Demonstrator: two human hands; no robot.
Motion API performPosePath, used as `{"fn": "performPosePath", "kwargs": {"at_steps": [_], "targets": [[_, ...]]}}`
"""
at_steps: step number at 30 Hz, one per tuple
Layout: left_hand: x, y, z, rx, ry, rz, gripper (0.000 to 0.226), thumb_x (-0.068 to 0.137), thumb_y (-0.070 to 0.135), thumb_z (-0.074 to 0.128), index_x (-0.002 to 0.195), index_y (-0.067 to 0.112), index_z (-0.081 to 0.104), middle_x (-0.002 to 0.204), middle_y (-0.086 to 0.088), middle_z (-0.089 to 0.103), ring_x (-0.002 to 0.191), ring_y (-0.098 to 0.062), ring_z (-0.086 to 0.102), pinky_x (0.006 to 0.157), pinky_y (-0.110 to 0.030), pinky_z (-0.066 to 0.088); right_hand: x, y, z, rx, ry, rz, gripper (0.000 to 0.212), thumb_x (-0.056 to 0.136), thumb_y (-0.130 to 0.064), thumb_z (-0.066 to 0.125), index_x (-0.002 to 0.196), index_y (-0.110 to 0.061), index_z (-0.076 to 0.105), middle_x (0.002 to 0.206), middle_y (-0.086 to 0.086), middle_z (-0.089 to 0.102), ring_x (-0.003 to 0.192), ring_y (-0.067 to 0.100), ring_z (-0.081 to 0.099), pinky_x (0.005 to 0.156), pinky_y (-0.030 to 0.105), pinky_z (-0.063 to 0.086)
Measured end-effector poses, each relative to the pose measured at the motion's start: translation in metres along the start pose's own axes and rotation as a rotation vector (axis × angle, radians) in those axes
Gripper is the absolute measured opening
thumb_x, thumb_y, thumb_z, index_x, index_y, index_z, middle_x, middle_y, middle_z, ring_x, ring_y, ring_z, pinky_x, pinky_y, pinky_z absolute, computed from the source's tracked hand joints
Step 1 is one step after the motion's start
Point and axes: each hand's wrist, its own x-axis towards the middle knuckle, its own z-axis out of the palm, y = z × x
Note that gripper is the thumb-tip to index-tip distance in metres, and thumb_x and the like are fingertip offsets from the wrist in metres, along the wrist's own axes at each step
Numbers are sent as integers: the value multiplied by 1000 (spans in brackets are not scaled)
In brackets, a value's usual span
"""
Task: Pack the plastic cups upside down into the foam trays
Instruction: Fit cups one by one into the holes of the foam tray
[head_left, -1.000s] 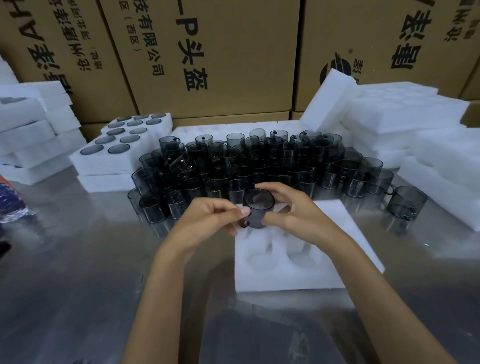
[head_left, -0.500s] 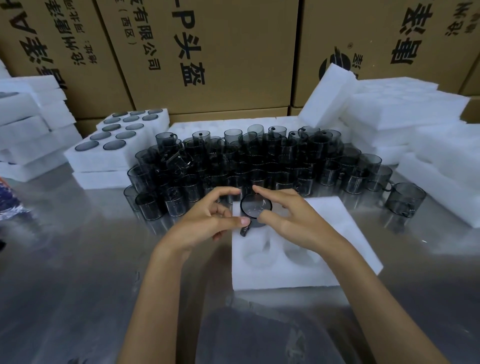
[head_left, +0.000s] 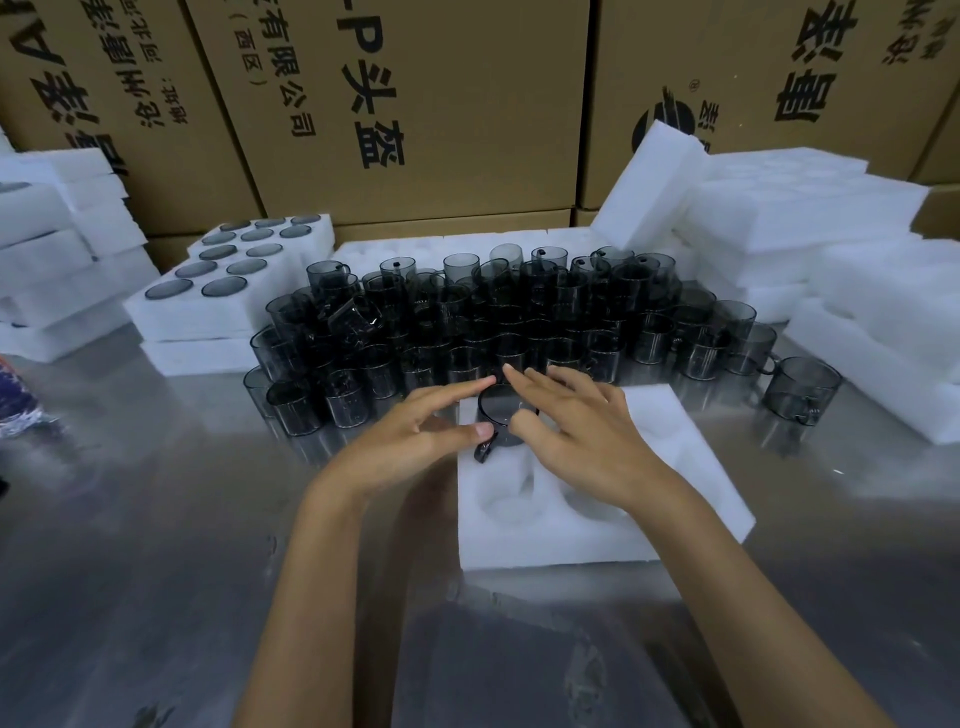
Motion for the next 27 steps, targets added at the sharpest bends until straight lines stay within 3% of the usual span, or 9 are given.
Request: {"fn": "performPosePath", "kwargs": {"at_steps": [6, 11, 13, 18, 23, 27], "targets": [[0, 0, -1, 37, -62, -24, 54, 74, 64, 65, 125, 70, 48, 140, 13, 54, 122, -7, 57, 111, -44, 41, 1, 2, 1, 10, -36, 3, 71, 85, -56, 21, 156, -48, 22, 161, -15, 32, 146, -3, 12, 119, 33, 0], [-3, -6, -3, 8, -61, -31, 53, 77, 57, 67, 128, 61, 53, 134, 21, 58, 118, -6, 59, 95, -33, 51, 1, 5, 5, -55, -14, -71, 61, 101, -50, 38, 158, -41, 18, 153, -15, 43, 142, -6, 19, 119, 32, 2], [-4, -6, -2, 28, -49, -26, 51, 82, 53, 68, 129, 59, 53, 133, 21, 58, 114, -5, 62, 89, -29, 50, 2, 5, 5, -76, 7, -58, 59, 100, -50, 40, 157, -41, 26, 158, -15, 38, 146, -2, 18, 119, 32, 2], [-3, -3, 1, 122, -12, -42, 51, 86, 49, 71, 133, 55, 53, 125, 14, 66, 104, -4, 66, 101, -32, 50, 5, 5, 6, -177, -31, 1, 65, 90, -61, 28, 153, -46, 32, 167, -11, 17, 154, 7, 2, 122, 42, -5], [-3, 3, 6, 99, -15, -4, 54, 89, 30, 74, 135, 50, 54, 132, 26, 56, 87, 2, 66, 76, -11, 48, 5, 9, 4, -221, -94, 15, 59, 96, -60, 37, 153, -53, 24, 168, -13, 6, 154, 7, -9, 122, 42, -9], [-2, 5, 7, 88, -16, -28, 50, 87, 28, 75, 131, 48, 59, 134, 26, 55, 90, -5, 67, 83, -21, 49, 7, 10, 2, -191, -132, 36, 58, 96, -60, 40, 151, -56, 23, 168, -16, 6, 154, 7, -9, 122, 41, -9]]}}
